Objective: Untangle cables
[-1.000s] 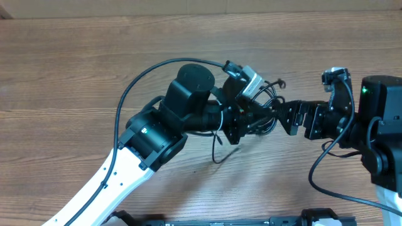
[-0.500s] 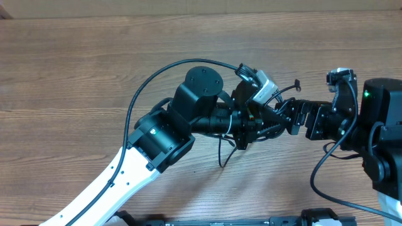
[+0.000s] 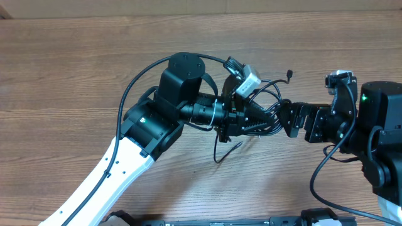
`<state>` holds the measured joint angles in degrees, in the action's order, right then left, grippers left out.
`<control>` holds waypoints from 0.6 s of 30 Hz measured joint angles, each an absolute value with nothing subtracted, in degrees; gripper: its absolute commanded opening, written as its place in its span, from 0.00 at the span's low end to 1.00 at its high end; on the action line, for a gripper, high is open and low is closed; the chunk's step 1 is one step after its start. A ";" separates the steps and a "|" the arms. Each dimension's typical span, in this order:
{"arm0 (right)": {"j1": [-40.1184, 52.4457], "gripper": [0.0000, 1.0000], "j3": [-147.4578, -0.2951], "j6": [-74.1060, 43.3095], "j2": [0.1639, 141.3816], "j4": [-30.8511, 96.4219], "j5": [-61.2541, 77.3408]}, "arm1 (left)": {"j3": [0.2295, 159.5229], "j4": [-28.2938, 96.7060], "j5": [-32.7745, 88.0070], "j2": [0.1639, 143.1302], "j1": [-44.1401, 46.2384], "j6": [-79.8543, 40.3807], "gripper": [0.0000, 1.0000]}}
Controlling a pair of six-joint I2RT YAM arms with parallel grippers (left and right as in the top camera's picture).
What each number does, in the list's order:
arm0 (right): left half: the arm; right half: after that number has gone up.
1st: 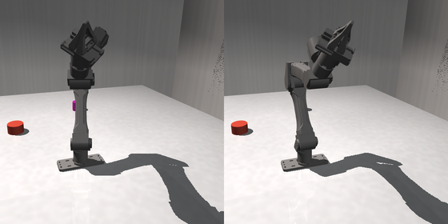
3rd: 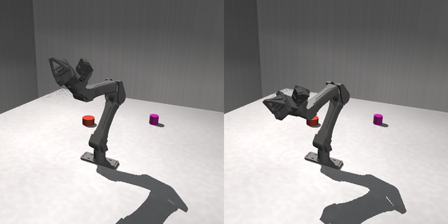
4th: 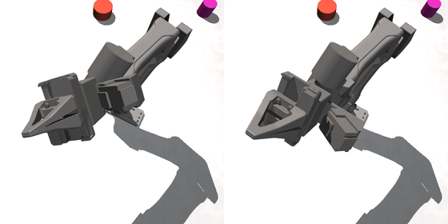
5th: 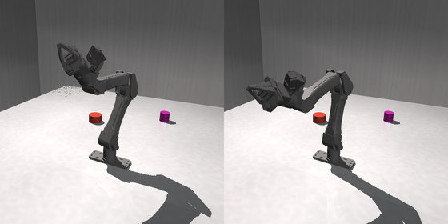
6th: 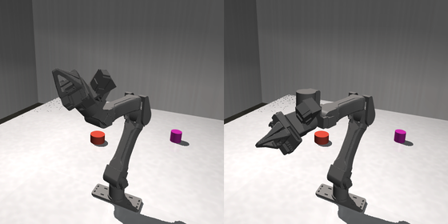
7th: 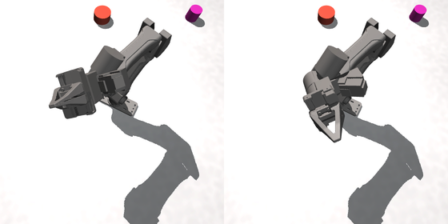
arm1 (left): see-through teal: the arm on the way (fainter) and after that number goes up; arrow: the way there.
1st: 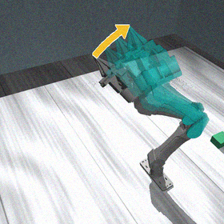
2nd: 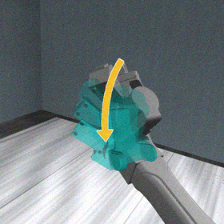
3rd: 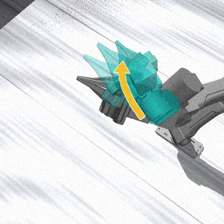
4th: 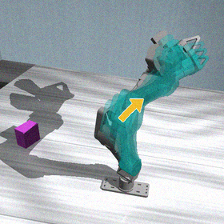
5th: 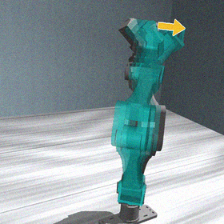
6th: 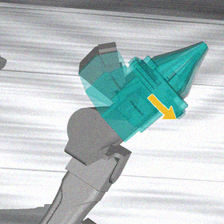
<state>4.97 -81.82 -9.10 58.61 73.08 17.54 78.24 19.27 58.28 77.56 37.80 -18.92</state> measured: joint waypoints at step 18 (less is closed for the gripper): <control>3.40 0.84 -81.73 -11.42 61.34 74.17 4.19 | 78.26 21.15 62.98 72.64 34.24 -18.68 0.04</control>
<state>3.40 -81.73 -11.42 61.34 74.17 4.19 78.26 21.15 62.98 72.64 34.24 -18.68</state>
